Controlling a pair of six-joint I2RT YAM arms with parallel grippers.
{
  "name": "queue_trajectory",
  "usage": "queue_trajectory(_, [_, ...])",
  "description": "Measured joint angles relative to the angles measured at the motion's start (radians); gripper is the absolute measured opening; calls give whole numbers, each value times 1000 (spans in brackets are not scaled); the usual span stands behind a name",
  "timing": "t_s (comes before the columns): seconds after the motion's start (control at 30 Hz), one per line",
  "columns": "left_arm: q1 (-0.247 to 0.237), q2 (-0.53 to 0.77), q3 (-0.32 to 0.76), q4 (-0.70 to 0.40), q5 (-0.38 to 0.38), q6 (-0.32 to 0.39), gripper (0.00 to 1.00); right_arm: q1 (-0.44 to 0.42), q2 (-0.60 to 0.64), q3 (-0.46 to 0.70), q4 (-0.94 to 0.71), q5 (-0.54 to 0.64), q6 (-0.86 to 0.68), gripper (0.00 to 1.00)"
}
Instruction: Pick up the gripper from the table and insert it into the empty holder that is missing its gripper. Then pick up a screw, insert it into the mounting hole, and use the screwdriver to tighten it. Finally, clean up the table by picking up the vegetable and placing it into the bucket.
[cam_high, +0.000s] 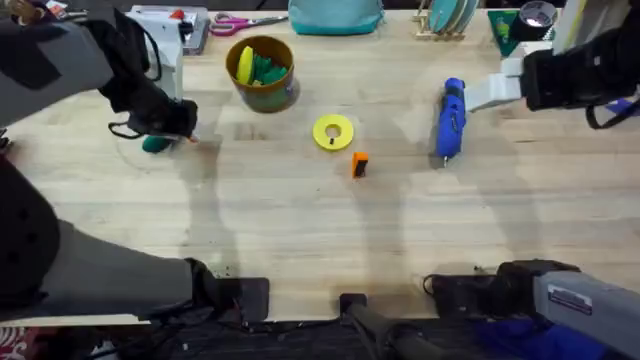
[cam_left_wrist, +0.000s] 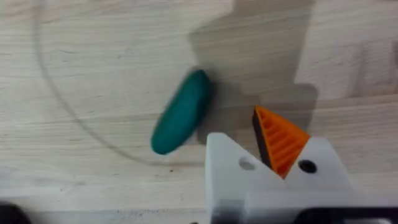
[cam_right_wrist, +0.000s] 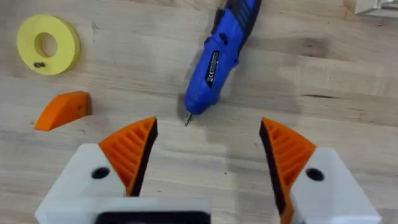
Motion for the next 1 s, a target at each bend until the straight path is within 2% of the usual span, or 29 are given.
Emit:
queue_trajectory(0.23, [0,-46,90,-76,0,0,4,0,0,0,-1,0,0,997])
queue_trajectory(0.4, [0,-173,123,-113,0,-4,4,0,0,0,-1,0,0,996])
queue_trajectory(0.83, [0,-518,126,-199,0,-25,4,0,0,0,0,0,0,997])
queue_trajectory(1.0, [0,-607,126,-207,0,-35,4,0,0,0,0,0,0,996])
